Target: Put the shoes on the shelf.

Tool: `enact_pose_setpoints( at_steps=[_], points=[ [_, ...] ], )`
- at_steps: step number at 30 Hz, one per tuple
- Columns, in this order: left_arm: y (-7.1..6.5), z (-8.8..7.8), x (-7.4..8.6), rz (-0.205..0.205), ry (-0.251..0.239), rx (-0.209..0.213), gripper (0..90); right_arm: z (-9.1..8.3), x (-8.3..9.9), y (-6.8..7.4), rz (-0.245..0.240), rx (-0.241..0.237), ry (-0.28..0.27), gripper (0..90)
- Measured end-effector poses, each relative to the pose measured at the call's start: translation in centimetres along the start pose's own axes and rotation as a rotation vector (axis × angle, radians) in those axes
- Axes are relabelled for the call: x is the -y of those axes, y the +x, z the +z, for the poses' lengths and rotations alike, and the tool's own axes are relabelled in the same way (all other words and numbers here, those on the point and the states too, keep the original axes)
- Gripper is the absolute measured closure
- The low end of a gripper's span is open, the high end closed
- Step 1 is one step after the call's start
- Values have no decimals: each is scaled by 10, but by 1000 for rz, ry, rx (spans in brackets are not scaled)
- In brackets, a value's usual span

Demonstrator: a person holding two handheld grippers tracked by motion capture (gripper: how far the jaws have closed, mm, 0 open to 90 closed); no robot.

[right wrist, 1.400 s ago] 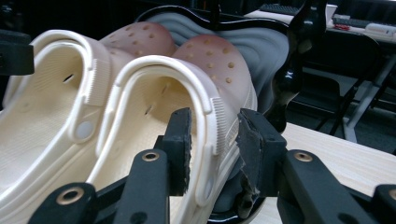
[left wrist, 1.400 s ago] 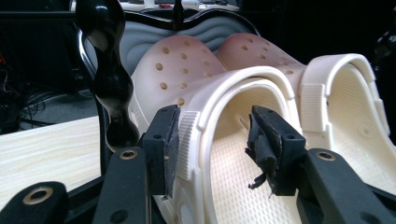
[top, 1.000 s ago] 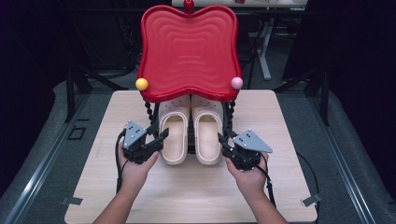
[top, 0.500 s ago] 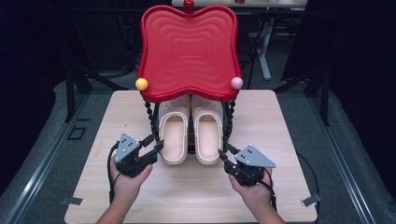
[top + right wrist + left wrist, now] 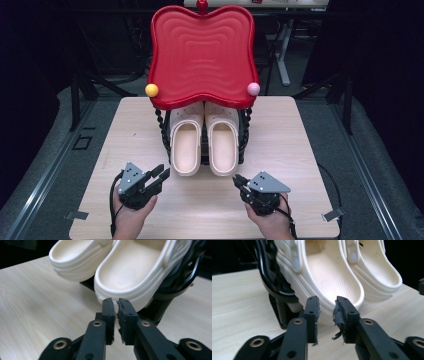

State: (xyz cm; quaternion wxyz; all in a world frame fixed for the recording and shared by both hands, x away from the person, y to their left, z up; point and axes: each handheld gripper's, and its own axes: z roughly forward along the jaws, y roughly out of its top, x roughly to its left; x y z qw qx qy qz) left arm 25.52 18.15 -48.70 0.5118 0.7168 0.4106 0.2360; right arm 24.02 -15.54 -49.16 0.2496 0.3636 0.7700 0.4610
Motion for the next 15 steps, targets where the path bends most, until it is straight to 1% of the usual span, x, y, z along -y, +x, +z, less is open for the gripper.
enact_pose_setpoints(
  at_steps=[1, 2, 3, 4, 6, 8, 10, 14, 15],
  points=[
    [-2, 2, 5, 15, 13, 9, 748, 2, 2, 1, -1, -3, 10, 855],
    [-2, 2, 5, 15, 13, 9, 769, 4, 4, 1, 1, -12, 15, 865],
    [-3, 4, 10, 31, 42, 26, 790, 6, 5, 2, 3, -18, 23, 876],
    [-3, 4, 10, 31, 42, 26, 813, 7, 6, 2, -2, -19, 28, 884],
    [-6, 7, 14, 43, 61, 39, 857, 11, 7, 2, 7, -25, 32, 896],
    [-6, 8, 14, 48, 67, 44, 888, 14, 8, 2, 9, -31, 40, 899],
    [-8, 12, 15, 48, 75, 50, 897, 17, 8, 3, 13, -31, 41, 899],
    [-9, 15, 16, 53, 83, 55, 899, 20, 7, 2, 17, -35, 36, 900],
    [-10, 15, 16, 55, 92, 58, 900, 21, 7, 2, 17, -34, 37, 900]
  ],
)
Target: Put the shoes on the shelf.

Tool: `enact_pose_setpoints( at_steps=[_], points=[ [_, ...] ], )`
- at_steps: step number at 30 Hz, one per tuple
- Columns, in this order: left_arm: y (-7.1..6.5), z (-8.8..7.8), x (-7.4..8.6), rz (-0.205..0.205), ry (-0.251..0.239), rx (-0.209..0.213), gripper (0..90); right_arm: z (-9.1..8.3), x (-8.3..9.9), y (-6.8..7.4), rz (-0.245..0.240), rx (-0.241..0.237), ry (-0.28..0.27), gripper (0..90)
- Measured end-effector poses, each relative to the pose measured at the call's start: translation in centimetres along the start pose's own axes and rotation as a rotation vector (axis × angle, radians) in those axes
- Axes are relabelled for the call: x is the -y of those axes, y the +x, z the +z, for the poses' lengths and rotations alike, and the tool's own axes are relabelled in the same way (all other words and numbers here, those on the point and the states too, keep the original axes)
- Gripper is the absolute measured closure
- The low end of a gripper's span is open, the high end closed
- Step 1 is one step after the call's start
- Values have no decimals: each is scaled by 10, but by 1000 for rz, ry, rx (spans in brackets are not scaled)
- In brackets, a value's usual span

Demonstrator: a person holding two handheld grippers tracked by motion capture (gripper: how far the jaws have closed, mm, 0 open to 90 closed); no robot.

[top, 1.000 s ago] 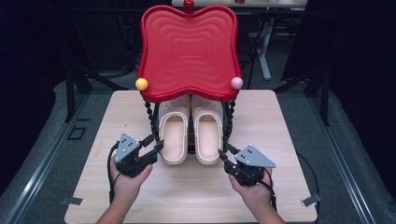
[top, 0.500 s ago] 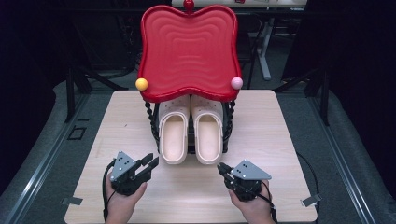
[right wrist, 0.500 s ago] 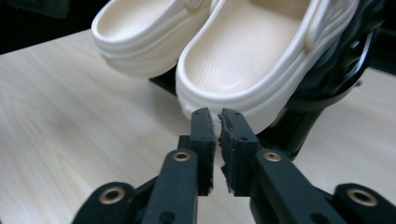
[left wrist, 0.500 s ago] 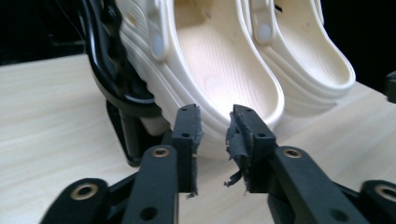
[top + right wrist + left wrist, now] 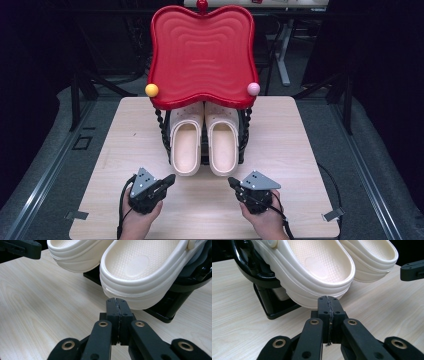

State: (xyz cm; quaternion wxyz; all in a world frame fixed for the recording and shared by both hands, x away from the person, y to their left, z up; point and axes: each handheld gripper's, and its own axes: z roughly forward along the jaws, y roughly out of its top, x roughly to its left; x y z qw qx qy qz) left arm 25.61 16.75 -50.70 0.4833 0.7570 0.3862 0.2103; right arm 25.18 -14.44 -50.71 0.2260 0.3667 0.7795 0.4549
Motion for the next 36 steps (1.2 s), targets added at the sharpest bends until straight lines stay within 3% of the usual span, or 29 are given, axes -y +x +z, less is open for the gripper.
enact_pose_setpoints(
  at_steps=[11, 26, 36],
  points=[
    [-3, 11, 3, -12, 28, 18, 900, 7, 1, -1, 0, 3, 5, 899],
    [-5, 16, 1, -8, 40, -9, 899, 15, 1, -1, 16, 6, 6, 898],
    [5, 16, -7, -43, 29, -18, 899, 18, -3, 4, 2, 16, -7, 899]
  ],
)
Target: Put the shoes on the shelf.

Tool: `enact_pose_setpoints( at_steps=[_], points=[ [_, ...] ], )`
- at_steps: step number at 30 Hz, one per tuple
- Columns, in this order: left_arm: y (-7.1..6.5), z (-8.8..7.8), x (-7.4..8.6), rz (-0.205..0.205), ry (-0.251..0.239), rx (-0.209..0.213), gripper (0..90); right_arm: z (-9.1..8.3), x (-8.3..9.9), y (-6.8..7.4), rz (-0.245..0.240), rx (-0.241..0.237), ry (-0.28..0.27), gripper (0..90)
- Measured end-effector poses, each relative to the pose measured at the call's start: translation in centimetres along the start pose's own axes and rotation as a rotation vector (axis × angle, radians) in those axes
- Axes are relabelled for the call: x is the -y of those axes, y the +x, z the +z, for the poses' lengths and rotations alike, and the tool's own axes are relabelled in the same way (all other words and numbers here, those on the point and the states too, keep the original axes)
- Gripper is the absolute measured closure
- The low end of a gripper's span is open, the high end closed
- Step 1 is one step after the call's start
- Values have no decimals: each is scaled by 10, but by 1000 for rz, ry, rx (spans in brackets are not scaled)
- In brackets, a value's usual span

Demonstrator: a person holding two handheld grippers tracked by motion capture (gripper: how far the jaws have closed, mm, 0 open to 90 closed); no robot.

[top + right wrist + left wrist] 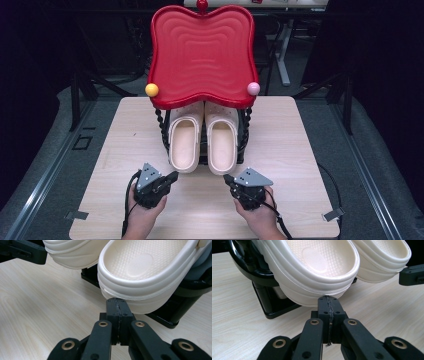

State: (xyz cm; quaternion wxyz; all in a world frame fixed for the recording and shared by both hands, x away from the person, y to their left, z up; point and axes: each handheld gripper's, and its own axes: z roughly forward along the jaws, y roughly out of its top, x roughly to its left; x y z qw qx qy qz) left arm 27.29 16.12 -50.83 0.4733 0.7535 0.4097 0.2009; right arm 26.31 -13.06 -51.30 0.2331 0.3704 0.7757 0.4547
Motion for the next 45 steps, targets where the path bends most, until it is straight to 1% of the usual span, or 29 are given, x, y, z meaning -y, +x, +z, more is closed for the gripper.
enact_pose_setpoints(
  at_steps=[2, 3, 4, 6, 9, 11, 14, 17, 19, 21, 23, 27, 30, 31, 32, 34, 35, 36, 40, 45],
  points=[
    [2, 2, -2, 0, -3, -2, 899, 2, -4, 0, -3, 3, -5, 899],
    [3, 2, -3, 1, 4, -5, 899, 2, -4, 0, -3, 3, -5, 899],
    [4, 4, -3, 0, -3, -7, 899, 3, -6, -1, -3, 7, -9, 899],
    [5, 6, -6, 0, -3, -9, 899, 5, -8, -2, 10, 8, -12, 899],
    [9, 8, -12, -9, -18, -11, 899, 8, -10, -7, 28, 17, -19, 899],
    [10, 9, -14, -13, -22, -11, 899, 9, -11, -9, 29, 25, -24, 899],
    [13, 13, -20, -8, -22, -17, 899, 11, -13, -16, 38, 36, -19, 899],
    [16, 17, -26, -7, -25, -17, 899, 13, -16, -19, 39, 30, -23, 899],
    [16, 21, -29, 0, -24, -22, 899, 15, -21, -21, 25, 54, -31, 898],
    [17, 24, -32, 7, -22, -27, 899, 15, -23, -23, 30, 54, -31, 898],
    [18, 27, -34, 4, -21, -29, 899, 18, -25, -26, 47, 53, -33, 898],
    [20, 34, -37, -14, -25, -29, 899, 23, -30, -31, 48, 64, -32, 898],
    [20, 39, -40, -16, -28, -30, 899, 27, -32, -34, 49, 77, -26, 898],
    [20, 41, -41, -14, -23, -28, 899, 29, -33, -37, 57, 79, -32, 898],
    [20, 43, -42, -12, -28, -27, 899, 29, -33, -37, 57, 79, -32, 898],
    [20, 46, -43, -14, -29, -31, 899, 33, -34, -41, 82, 79, -43, 898],
    [21, 48, -44, -20, -27, -33, 899, 33, -34, -41, 82, 79, -43, 898],
    [21, 50, -44, -27, -28, -32, 899, 36, -35, -43, 99, 75, -50, 897],
    [20, 56, -45, -33, -35, -33, 899, 40, -37, -42, 103, 78, -50, 896],
    [22, 60, -45, -50, -30, -38, 899, 47, -40, -41, 90, 81, -44, 896]
  ],
)
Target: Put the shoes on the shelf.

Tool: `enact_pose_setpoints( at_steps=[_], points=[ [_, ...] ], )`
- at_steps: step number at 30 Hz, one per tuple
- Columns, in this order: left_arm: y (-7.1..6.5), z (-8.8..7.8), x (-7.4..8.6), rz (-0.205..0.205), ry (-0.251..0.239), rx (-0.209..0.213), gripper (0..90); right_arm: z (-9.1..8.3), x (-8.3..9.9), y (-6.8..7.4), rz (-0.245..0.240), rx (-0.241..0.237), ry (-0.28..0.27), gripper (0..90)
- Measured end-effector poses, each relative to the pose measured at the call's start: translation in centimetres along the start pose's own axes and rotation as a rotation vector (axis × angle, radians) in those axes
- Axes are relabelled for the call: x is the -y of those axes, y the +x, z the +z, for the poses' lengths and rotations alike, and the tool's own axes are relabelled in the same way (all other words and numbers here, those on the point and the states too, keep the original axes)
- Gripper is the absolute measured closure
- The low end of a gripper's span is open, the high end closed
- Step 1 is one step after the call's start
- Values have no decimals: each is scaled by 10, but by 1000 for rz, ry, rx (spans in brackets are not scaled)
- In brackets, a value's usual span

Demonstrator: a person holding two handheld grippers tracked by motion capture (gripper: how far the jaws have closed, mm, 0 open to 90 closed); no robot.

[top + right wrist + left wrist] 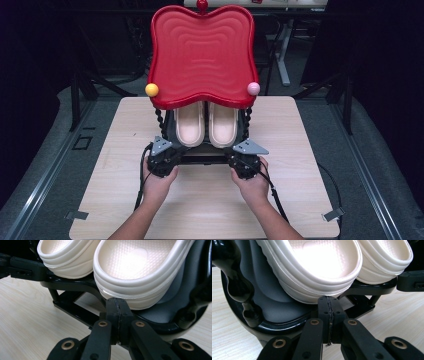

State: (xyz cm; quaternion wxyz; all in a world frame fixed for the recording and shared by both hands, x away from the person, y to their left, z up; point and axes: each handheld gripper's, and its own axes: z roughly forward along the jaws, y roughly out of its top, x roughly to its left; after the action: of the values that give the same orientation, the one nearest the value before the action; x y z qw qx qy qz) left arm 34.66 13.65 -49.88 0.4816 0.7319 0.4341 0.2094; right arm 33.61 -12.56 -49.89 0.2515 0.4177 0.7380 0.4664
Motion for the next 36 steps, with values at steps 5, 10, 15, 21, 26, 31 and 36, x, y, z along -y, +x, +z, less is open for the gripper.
enact_pose_setpoints(
  at_steps=[5, 10, 15, 21, 26, 31, 36],
  points=[
    [3, 3, 0, -5, -2, -8, 899, 9, -2, 1, 8, 4, -1, 895],
    [1, 6, -1, -6, 0, -1, 899, 13, -4, 3, 3, 4, 3, 894],
    [-3, 9, -4, 17, 14, -5, 899, 16, -6, 4, -2, 7, 7, 893],
    [-4, 10, -4, 12, 7, -4, 897, 18, -6, 3, 1, 13, 7, 883],
    [-2, 4, -1, 33, -1, -10, 892, 12, -4, 3, -17, 24, -4, 878],
    [3, -5, -4, 26, -33, -29, 892, 0, -4, -4, -22, 55, -23, 886],
    [10, -6, -9, 0, -51, -58, 893, -5, -6, -13, -3, 95, -39, 888]
  ],
)
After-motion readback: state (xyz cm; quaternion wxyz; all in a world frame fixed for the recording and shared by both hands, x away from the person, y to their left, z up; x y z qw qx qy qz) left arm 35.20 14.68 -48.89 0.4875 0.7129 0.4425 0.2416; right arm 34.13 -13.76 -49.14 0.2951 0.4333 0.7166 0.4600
